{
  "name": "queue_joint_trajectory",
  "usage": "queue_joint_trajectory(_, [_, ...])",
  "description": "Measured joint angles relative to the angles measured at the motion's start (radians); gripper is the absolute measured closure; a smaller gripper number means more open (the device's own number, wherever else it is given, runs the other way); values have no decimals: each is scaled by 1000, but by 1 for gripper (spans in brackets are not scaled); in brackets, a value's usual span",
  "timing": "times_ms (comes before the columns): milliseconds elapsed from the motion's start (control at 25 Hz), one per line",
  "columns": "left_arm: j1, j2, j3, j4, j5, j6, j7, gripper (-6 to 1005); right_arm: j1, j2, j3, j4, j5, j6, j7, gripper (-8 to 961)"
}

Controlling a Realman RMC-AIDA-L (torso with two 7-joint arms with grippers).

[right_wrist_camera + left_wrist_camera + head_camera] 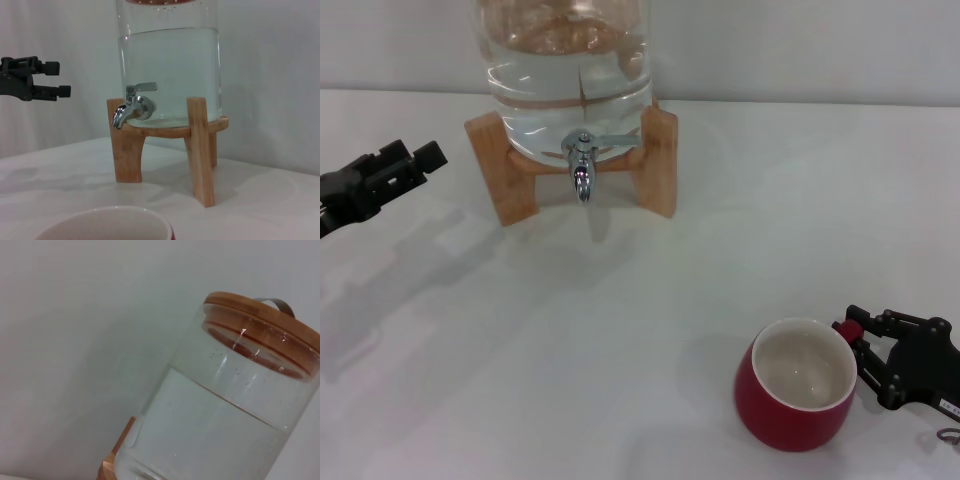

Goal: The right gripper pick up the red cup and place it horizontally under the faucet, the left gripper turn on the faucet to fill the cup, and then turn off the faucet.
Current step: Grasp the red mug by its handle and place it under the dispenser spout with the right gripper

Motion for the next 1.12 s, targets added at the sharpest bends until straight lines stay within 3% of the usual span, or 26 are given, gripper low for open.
queue_joint_trajectory(1120, [1, 0, 0, 6, 3, -3, -13, 105, 0, 0, 5, -10, 1, 8, 4, 748])
